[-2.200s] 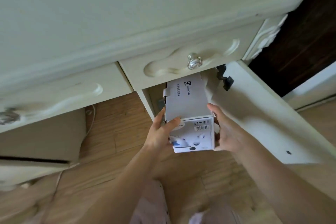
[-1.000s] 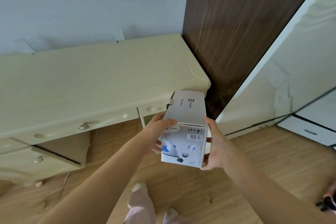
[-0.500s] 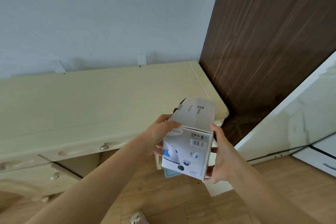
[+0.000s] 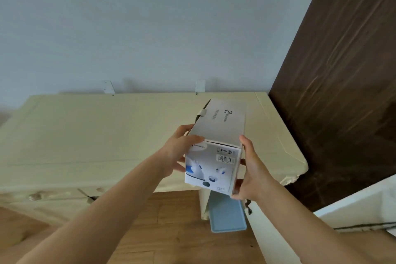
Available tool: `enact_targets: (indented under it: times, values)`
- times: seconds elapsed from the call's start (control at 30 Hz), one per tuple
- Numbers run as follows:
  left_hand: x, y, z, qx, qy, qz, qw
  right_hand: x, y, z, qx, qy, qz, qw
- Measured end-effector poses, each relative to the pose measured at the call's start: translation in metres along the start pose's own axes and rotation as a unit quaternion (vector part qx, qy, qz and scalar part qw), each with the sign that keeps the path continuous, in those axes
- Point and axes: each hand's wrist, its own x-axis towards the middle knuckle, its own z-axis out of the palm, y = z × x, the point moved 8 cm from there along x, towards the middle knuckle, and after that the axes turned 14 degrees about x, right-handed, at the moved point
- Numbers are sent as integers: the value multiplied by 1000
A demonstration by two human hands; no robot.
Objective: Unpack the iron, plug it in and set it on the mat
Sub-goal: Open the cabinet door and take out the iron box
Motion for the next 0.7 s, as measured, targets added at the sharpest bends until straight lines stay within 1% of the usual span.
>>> enact_targets:
  times: [0.17, 0.27, 0.33, 0.4, 0.6, 0.7]
  values:
    - [11, -31, -35, -55, 70, -2, 996, 37, 12, 49, -63, -51, -4, 997]
    - [18, -47, -55, -71, 92, -8, 993, 54, 22, 78, -68, -95, 15, 993]
    - [23, -58, -67, -83, 97, -16, 992, 65, 29, 93, -69, -120, 23, 990]
    - [29, -72, -81, -80, 100, -25, 991, 77, 38, 107, -96, -138, 22, 986]
    - [48, -107, -116, -45, 89, -58, 993, 111, 44, 138, -195, -122, -39, 973]
    - [57, -110, -125, -13, 73, -53, 996, 115, 37, 153, -192, -141, -38, 971]
